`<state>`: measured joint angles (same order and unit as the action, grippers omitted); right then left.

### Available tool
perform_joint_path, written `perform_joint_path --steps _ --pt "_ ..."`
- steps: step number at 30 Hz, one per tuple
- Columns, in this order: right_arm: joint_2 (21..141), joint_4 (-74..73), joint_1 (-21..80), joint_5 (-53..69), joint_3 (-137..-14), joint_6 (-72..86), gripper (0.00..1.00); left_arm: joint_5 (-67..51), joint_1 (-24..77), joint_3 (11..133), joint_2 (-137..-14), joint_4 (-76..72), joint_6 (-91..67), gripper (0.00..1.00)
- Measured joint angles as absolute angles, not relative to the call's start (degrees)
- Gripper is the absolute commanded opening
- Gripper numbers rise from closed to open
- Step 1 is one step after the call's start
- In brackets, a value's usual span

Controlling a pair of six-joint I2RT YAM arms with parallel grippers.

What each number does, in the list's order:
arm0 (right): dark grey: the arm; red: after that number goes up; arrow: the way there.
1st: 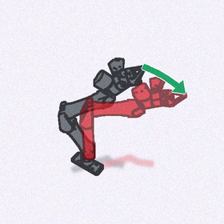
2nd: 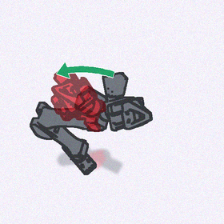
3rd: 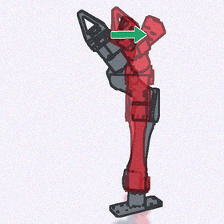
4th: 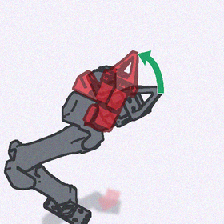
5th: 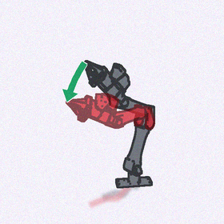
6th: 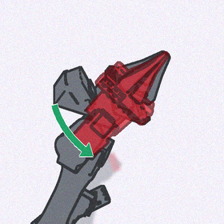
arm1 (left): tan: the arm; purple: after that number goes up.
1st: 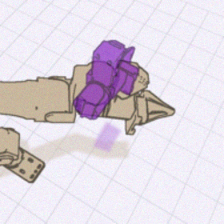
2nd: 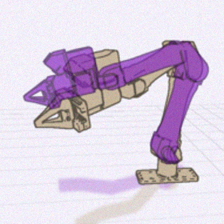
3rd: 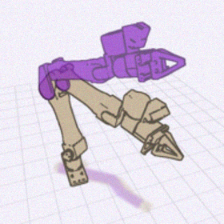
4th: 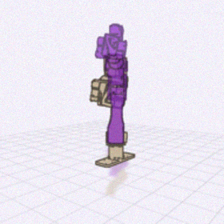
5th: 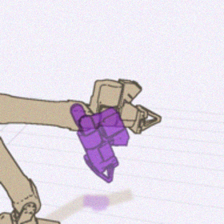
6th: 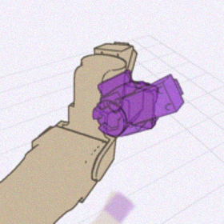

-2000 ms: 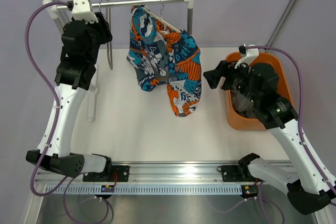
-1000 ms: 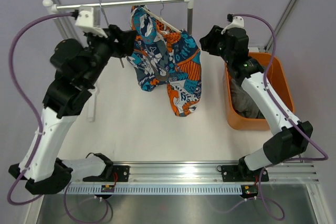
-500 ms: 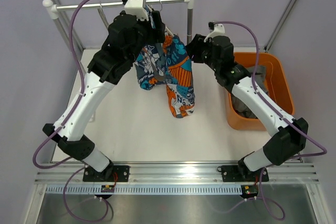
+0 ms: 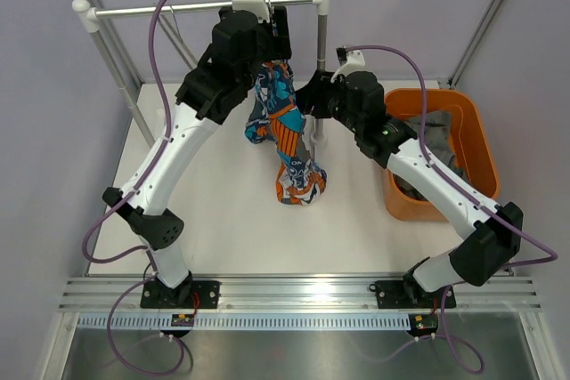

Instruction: Remove the shorts from the hanger

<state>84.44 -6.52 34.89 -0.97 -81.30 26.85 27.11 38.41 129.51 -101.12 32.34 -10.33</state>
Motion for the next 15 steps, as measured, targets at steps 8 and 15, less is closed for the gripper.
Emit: perform_joint_path --steps 8,15 --pt "84.18 -5.56 36.27 -1.02 -81.3 27.49 0.55 27.94 38.41 131.81 -104.29 33.8 -9.04 0.66" --pt "84.18 -5.61 37.21 -1.43 -81.3 27.53 0.55 27.92 38.41 136.88 -108.2 35.62 -8.03 0.53"
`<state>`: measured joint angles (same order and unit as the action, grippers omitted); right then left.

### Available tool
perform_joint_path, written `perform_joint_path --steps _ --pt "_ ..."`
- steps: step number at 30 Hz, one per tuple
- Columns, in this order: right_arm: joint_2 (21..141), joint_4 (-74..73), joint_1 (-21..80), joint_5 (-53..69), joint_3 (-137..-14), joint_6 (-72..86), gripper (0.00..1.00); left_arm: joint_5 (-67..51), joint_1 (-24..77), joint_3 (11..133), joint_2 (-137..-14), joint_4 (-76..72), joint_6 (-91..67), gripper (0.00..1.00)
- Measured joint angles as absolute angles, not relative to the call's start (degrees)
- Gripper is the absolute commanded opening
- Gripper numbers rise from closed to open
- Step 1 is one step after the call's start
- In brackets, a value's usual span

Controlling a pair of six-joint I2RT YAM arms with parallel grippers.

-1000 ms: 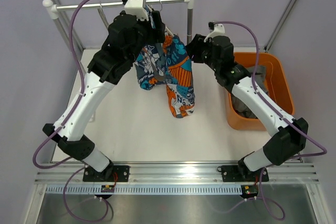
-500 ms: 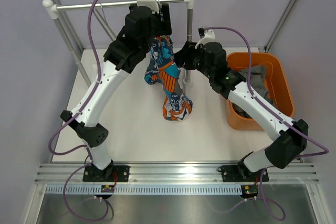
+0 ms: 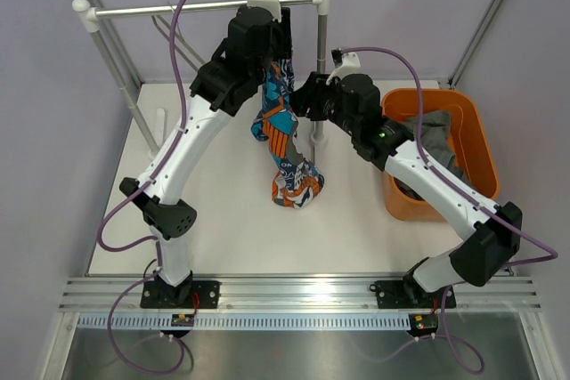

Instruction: Remove the shorts from the hanger

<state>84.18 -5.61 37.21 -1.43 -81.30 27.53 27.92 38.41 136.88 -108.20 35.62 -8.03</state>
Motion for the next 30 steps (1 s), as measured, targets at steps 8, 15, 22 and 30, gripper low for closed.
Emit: perform_joint_path --steps 8,15,22,30 --pt "84.18 -5.39 37.21 -2.07 -81.03 27.57 0.55 27.92 38.39 136.86 -108.22 38.09 -7.79 0.49" --pt "84.18 -5.37 37.21 -2.07 -80.55 27.9 0.56 27.97 38.2 136.84 -108.22 38.89 -7.81 0.48" --pt "84.18 -5.37 37.21 -2.07 -80.55 27.94 0.56 28.82 38.17 136.84 -108.22 40.66 -7.81 0.45" --pt "84.18 -5.39 37.21 -2.04 -80.55 27.94 0.56 29.41 38.17 136.84 -108.22 41.12 -7.81 0.38"
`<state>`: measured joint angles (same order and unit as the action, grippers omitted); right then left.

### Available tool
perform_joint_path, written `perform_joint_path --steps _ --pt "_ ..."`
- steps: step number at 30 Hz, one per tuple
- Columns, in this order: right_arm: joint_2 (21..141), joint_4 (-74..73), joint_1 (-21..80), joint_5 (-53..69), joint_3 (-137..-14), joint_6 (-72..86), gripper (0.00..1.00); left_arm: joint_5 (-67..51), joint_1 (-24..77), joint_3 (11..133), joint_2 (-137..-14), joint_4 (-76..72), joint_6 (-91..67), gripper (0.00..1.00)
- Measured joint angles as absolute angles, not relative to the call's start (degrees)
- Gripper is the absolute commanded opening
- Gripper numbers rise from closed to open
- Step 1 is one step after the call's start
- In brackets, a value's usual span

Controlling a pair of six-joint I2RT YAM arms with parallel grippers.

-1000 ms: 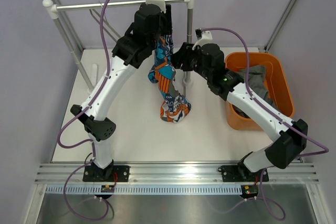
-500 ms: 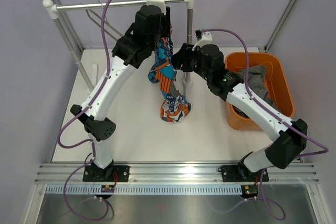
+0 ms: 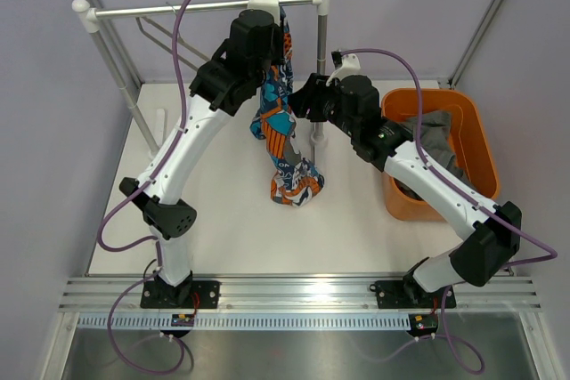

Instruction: Remove the shorts from the hanger

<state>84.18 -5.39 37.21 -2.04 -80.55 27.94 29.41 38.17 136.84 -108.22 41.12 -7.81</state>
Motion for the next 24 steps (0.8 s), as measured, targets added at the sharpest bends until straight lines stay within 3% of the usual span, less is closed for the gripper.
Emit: perform_joint_path --steps 3,7,8,24 --pt "84.2 -5.39 37.23 -2.04 -80.55 27.94 0.56 29.89 38.17 136.84 -108.22 41.17 -7.79 0.32" --pt "84.23 -5.39 37.21 -2.0 -80.55 27.94 0.56 30.48 38.17 136.84 -108.22 41.23 -7.51 0.12" --pt "84.27 -5.41 37.21 -2.0 -80.55 27.94 0.56 30.65 38.15 136.84 -108.22 41.3 -7.38 0.0" --pt "84.07 -6.15 37.23 -2.81 -80.55 26.7 0.58 28.18 37.74 136.31 -104.92 42.17 -2.13 0.0"
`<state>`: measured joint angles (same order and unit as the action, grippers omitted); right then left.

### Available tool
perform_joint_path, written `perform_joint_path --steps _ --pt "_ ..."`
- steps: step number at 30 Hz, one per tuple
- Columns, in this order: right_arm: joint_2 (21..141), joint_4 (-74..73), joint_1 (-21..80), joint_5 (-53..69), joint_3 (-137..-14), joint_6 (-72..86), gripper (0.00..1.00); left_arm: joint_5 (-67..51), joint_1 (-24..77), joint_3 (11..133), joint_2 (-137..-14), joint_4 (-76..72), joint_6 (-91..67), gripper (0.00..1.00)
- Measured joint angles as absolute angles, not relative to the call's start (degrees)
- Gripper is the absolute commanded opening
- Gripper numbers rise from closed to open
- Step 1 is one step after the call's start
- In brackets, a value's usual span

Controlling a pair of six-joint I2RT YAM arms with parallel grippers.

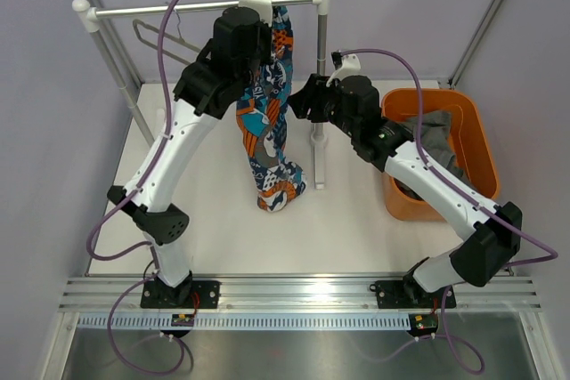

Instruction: Remove the shorts from the hanger

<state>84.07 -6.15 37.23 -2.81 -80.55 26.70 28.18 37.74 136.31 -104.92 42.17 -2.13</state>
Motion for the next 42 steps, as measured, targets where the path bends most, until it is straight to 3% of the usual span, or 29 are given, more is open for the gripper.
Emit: perform_joint_path --steps 6,14,24,33,42 --pt "81.84 -7.16 37.23 -4.27 -80.55 25.43 0.59 25.58 37.74 134.37 -99.59 43.88 -1.76 0.0" --pt "75.16 -9.15 37.23 -7.2 -80.42 23.49 0.61 20.32 37.65 118.74 -89.76 44.99 -3.11 0.0" --pt "67.59 -14.41 37.26 -6.94 -79.4 22.68 0.64 9.37 38.48 108.95 -80.95 47.97 -4.54 0.0" --pt "67.92 -22.17 40.8 -3.95 -79.48 22.33 0.64 -2.52 38.85 97.78 -69.04 47.42 -6.11 0.0" --pt "71.92 -27.68 48.51 -8.08 -81.95 20.86 0.64 -5.93 40.84 88.73 -65.56 47.13 -7.05 0.0"
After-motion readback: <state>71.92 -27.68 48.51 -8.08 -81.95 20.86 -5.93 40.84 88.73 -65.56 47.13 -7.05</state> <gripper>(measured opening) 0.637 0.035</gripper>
